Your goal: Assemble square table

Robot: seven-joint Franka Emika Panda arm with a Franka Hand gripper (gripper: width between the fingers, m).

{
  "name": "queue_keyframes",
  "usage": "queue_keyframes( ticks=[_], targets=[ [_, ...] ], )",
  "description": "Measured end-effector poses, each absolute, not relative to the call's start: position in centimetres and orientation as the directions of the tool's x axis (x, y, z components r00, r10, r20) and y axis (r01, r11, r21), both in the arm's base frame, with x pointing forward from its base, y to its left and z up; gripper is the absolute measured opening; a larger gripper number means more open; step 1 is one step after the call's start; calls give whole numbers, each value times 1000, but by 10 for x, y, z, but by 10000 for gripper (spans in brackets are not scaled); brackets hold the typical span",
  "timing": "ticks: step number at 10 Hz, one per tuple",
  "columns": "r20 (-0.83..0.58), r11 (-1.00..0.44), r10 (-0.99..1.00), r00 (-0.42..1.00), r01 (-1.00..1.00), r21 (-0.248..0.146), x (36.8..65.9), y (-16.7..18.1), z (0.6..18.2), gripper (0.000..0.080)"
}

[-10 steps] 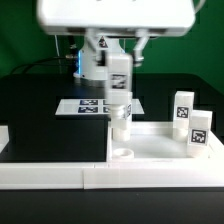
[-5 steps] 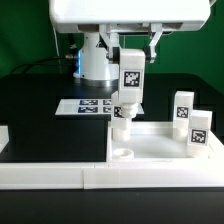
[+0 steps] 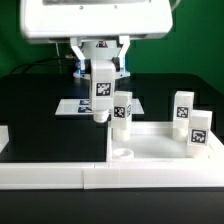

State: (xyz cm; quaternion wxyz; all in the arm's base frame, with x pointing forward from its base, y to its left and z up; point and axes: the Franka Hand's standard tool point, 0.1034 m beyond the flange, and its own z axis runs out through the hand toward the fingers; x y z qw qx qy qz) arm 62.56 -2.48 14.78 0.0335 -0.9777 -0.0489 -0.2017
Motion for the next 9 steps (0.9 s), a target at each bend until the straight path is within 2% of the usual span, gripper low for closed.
queue_keyframes(
  ticks=[3, 5, 9],
  targets=[
    [435, -998, -20, 900, 10, -67, 632, 6, 125, 292],
    [465, -995, -94, 880, -64, -80, 636, 15, 123, 292],
    [503, -990, -140, 853, -127, -61, 627, 18, 125, 292]
  ],
)
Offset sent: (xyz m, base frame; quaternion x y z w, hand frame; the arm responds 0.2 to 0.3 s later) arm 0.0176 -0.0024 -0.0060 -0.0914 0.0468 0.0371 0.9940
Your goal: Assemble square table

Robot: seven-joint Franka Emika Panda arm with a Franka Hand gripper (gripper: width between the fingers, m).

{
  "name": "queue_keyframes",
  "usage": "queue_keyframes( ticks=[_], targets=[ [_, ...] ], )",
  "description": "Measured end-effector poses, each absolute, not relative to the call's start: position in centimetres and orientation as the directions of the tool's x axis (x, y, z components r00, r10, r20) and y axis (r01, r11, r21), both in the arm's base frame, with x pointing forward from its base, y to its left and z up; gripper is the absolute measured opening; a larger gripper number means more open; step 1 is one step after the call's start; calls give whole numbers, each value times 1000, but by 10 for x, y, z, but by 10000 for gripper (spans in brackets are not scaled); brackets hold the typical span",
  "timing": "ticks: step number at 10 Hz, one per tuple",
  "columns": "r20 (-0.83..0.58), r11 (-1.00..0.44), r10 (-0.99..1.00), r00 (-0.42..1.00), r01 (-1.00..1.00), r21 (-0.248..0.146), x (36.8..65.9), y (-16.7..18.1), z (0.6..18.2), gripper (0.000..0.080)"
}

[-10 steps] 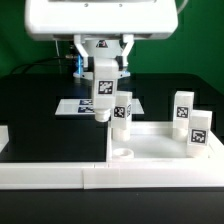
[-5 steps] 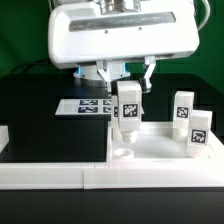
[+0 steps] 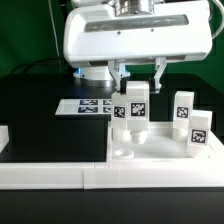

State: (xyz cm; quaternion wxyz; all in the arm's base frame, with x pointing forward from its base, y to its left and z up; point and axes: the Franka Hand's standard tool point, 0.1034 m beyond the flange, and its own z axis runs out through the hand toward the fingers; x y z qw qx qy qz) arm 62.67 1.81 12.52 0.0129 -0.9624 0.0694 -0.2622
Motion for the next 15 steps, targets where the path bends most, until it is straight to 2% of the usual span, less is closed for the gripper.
queue_keyframes(
  ticks=[4, 15],
  targets=[
    [515, -988, -143, 845, -149, -31, 620, -7, 112, 292],
    [486, -991, -126, 865, -133, -20, 611, 5, 88, 292]
  ],
)
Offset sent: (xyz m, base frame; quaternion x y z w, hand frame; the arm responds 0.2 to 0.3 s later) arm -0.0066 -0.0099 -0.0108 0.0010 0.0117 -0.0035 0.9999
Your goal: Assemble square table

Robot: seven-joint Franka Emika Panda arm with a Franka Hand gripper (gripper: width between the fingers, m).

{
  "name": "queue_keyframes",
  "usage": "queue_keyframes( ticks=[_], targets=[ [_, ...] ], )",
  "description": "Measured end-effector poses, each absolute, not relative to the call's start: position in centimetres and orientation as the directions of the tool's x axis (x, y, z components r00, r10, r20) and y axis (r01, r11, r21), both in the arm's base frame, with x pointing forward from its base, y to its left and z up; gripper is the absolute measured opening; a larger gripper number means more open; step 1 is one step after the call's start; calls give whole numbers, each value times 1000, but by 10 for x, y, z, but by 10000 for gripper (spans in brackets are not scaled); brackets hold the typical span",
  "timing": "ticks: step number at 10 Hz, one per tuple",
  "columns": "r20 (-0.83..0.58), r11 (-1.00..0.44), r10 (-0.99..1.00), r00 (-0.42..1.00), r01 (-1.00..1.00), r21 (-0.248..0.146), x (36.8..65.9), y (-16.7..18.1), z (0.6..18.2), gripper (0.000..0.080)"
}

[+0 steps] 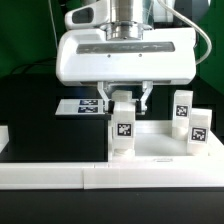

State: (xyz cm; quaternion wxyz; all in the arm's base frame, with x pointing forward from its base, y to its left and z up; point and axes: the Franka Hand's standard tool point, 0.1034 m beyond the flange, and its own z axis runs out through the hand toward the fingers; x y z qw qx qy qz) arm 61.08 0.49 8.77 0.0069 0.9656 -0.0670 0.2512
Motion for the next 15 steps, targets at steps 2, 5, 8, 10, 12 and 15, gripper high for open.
queue_keyframes(
  ticks=[2, 5, 8, 10, 12, 15],
  targets=[
    [501, -990, -133, 855, -143, -19, 611, 7, 86, 292],
    [520, -988, -141, 843, -156, -15, 609, 6, 86, 348],
    [520, -988, -141, 843, -156, -15, 609, 6, 86, 612],
    [520, -988, -141, 843, -156, -15, 609, 6, 86, 638],
    [520, -988, -141, 843, -156, -15, 609, 6, 86, 648],
    [462, -987, -158, 873, -158, -39, 612, 11, 82, 649]
  ],
)
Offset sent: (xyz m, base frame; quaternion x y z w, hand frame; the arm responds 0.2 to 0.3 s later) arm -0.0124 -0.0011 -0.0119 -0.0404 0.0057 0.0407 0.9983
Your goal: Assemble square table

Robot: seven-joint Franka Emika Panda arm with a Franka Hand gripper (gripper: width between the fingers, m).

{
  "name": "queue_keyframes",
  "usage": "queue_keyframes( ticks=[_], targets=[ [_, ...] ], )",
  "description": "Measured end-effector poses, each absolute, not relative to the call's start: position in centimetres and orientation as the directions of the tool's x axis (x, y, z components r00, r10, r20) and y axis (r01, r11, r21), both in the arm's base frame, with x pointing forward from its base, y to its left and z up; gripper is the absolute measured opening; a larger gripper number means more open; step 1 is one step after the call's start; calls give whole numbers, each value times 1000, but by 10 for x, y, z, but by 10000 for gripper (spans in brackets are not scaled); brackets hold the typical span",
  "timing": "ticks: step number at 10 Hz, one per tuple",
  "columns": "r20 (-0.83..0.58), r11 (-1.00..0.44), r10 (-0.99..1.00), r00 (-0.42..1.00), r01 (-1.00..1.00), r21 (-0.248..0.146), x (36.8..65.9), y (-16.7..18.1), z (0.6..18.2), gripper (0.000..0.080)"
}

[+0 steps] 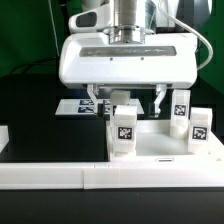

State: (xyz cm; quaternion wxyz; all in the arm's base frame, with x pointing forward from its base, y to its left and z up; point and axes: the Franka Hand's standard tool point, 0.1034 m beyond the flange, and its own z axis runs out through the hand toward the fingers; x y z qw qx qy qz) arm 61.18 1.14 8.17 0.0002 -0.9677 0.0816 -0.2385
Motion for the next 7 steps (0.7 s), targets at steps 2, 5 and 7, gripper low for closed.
queue_keyframes(
  ticks=[2, 5, 7],
  targets=[
    [404, -985, -171, 898, -158, -68, 621, 16, 83, 649],
    [278, -980, -196, 940, -177, -91, 613, 9, 71, 649],
    [41, -966, -235, 971, -228, -120, 609, 4, 74, 649]
  ],
)
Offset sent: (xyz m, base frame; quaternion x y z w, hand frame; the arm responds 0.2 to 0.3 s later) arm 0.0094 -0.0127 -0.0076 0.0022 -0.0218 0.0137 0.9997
